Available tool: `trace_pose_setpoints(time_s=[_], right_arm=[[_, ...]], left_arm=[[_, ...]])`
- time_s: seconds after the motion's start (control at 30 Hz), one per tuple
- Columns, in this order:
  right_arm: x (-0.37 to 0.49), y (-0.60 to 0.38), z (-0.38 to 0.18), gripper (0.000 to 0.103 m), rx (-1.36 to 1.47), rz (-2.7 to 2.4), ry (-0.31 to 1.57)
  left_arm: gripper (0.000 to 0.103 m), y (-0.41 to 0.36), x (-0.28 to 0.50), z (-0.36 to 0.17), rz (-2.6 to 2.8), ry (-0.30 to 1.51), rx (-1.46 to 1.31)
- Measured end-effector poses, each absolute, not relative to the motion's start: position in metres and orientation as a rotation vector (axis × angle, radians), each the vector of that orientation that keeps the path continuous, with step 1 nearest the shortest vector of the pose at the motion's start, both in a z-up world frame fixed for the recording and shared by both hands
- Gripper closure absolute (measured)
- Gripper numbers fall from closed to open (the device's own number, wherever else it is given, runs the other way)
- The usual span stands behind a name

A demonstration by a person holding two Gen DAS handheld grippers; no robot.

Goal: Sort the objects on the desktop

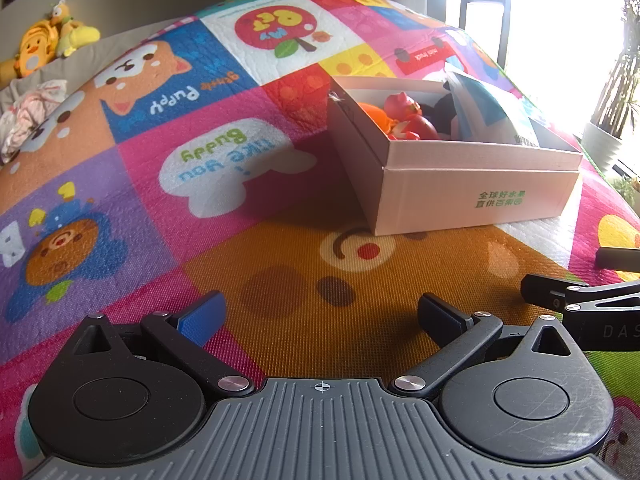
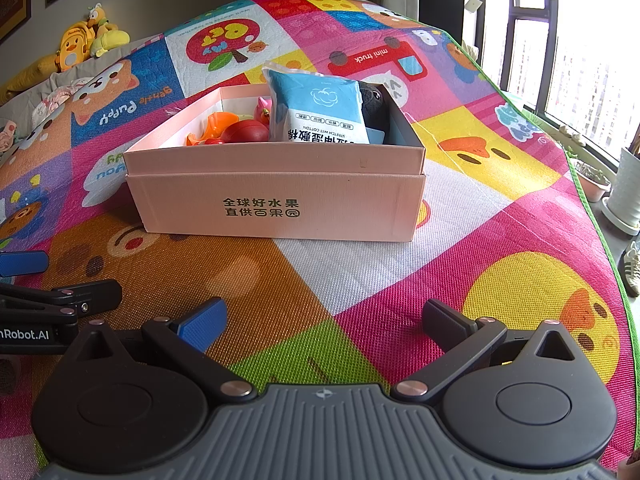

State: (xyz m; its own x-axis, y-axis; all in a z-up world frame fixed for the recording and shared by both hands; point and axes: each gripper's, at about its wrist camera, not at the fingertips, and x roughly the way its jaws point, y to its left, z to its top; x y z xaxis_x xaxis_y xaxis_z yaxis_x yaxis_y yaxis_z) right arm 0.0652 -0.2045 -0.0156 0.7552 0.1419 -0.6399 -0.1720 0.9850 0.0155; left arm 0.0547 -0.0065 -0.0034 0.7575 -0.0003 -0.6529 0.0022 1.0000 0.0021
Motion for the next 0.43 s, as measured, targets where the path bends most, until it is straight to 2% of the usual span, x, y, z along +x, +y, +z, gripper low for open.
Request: trace_pose_setpoints(time_s=[0.43], right_arm=[[0.0651,-0.2045,-0.0156,0.0,-0.045,0.171,0.694]], left_arm=[[0.0,-0.0074,0.0571,-0.0026,-0.002,0.725,0.012]])
